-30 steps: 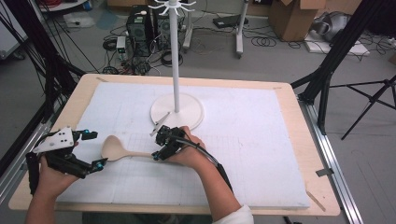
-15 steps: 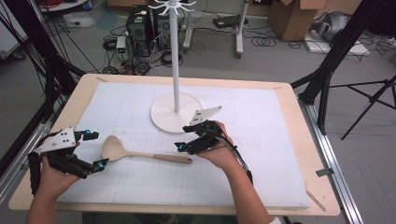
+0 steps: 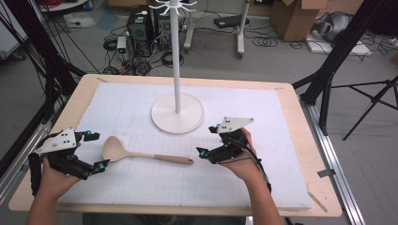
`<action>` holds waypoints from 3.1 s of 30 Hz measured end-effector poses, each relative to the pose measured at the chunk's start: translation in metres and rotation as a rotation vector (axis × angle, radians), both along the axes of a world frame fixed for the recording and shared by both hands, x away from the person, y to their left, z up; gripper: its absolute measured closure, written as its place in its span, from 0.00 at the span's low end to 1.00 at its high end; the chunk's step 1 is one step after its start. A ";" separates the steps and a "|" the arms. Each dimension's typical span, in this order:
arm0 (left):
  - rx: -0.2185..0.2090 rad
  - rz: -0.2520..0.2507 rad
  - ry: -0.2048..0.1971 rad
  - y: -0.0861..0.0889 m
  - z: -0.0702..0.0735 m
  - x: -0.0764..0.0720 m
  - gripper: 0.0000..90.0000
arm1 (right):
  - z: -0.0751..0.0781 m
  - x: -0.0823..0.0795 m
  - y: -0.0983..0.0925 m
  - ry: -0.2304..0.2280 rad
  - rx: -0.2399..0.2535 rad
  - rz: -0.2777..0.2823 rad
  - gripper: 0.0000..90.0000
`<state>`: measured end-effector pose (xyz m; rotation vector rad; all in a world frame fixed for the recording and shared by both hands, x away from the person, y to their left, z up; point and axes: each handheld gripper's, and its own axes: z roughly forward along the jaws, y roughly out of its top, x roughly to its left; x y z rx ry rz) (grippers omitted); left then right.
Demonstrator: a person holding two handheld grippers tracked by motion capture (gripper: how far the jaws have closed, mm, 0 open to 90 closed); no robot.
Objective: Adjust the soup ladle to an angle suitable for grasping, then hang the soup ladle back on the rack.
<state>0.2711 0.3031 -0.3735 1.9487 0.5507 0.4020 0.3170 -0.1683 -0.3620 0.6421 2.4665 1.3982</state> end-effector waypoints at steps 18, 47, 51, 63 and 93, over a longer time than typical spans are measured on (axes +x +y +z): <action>0.006 -0.019 0.016 -0.007 -0.006 0.006 0.02 | -0.029 -0.034 -0.066 -0.012 0.072 -0.168 0.00; 0.038 -0.079 0.029 -0.025 -0.004 0.011 0.02 | -0.031 -0.035 -0.075 -0.004 0.096 -0.167 0.00; 0.072 -0.110 0.026 -0.034 0.003 0.020 0.02 | -0.030 -0.036 -0.076 -0.007 0.097 -0.161 0.00; 0.199 -0.208 0.063 -0.080 0.015 0.047 0.02 | -0.034 -0.034 -0.075 0.006 0.083 -0.156 0.00; 0.641 -0.338 0.221 -0.174 -0.026 0.083 0.03 | -0.036 -0.033 -0.072 0.023 0.076 -0.131 0.00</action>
